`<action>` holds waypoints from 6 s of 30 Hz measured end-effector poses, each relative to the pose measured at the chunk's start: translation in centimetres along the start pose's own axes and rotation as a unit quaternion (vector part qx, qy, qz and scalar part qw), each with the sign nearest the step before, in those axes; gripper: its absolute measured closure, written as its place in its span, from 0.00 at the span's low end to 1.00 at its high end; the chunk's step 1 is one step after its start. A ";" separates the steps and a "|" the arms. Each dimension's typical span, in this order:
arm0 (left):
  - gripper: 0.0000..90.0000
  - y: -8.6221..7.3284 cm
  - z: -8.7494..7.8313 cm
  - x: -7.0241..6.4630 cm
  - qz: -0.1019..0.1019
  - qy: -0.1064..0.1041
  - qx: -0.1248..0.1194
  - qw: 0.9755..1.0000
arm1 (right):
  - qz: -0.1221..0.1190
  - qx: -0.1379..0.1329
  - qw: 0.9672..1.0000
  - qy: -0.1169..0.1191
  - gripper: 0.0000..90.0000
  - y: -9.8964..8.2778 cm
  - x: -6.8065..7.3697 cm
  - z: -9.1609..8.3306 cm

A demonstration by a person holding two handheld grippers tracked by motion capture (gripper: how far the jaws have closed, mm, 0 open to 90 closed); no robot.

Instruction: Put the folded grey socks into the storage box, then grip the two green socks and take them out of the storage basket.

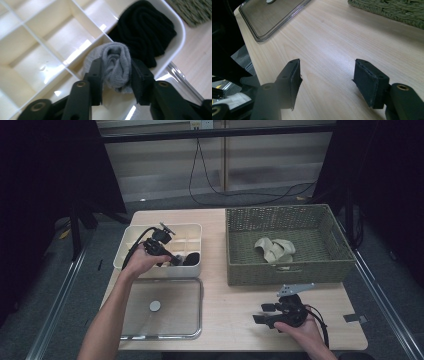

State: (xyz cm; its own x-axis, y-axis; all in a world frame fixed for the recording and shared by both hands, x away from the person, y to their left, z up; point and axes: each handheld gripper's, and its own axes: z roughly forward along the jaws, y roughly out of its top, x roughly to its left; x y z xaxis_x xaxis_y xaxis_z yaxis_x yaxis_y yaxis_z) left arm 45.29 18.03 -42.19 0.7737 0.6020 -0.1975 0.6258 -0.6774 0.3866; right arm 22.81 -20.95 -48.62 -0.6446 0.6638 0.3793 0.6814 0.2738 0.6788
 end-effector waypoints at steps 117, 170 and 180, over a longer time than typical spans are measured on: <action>0.20 -16.6 2.0 -12.9 -0.011 -0.045 -0.210 0.977 | 0.056 0.055 0.984 -0.161 0.57 17.7 -15.6 -3.0; 0.22 -16.6 2.0 -12.7 0.006 -0.015 -0.219 0.976 | 0.060 -0.031 0.986 -0.151 1.00 18.7 -16.6 -4.0; 0.22 -16.6 1.9 -12.9 0.014 -0.020 -0.220 0.975 | 0.050 -0.060 0.988 -0.135 1.00 19.1 -14.4 -4.2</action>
State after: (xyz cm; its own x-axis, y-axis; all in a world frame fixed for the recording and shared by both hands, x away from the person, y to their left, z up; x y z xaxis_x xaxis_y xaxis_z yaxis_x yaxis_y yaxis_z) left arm 25.12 20.69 -47.72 0.7989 0.5625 -0.2127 0.5078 -0.4415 0.7398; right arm 43.63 -28.24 -38.48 -0.4492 0.8488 0.2787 0.6806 0.1230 0.7223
